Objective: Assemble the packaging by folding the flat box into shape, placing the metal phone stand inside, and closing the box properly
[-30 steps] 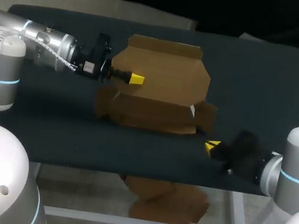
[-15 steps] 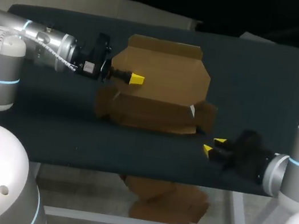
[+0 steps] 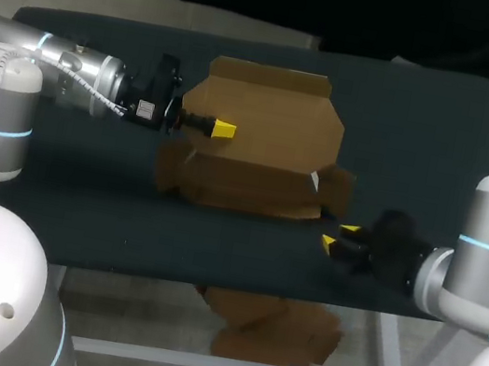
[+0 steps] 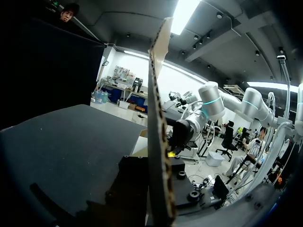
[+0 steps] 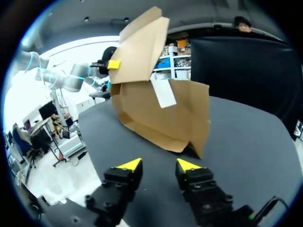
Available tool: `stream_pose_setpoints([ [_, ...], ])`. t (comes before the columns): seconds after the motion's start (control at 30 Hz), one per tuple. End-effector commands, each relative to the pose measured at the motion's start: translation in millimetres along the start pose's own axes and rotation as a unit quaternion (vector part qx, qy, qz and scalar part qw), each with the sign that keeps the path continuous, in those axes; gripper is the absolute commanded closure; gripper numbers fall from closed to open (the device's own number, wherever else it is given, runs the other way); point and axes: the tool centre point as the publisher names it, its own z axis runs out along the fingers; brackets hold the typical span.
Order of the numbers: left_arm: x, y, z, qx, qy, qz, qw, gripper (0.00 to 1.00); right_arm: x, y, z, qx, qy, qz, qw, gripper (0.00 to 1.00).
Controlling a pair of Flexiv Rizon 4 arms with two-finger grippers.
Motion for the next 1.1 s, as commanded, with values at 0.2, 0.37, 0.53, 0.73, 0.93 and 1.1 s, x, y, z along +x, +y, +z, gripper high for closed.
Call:
stream_pose_setpoints([
  [0.2,-0.3,2.2,-1,-0.001,0.000,0.000,1.000,1.00,-13,-7,32,0.012,0.000,0.007,1.000,0.35],
  [0.37,-0.3,2.2,-1,-0.001,0.000,0.000,1.000,1.00,-17,-7,40,0.005,0.004,0.010,1.000,0.35],
  [0.53,-0.3,2.2,-1,-0.001,0.000,0.000,1.000,1.00,-16,-6,51,-0.001,0.012,0.013,1.000,0.38],
  [0.73,-0.3,2.2,-1,-0.001,0.000,0.000,1.000,1.00,-18,-6,57,-0.003,0.013,0.018,1.000,0.41],
  [0.93,-0.3,2.2,-1,-0.001,0.000,0.000,1.000,1.00,-18,-6,62,-0.003,0.010,0.020,1.000,0.40],
  [1.1,-0.3,2.2,-1,-0.001,0.000,0.000,1.000,1.00,-19,-5,68,-0.005,0.007,0.020,1.000,0.41],
])
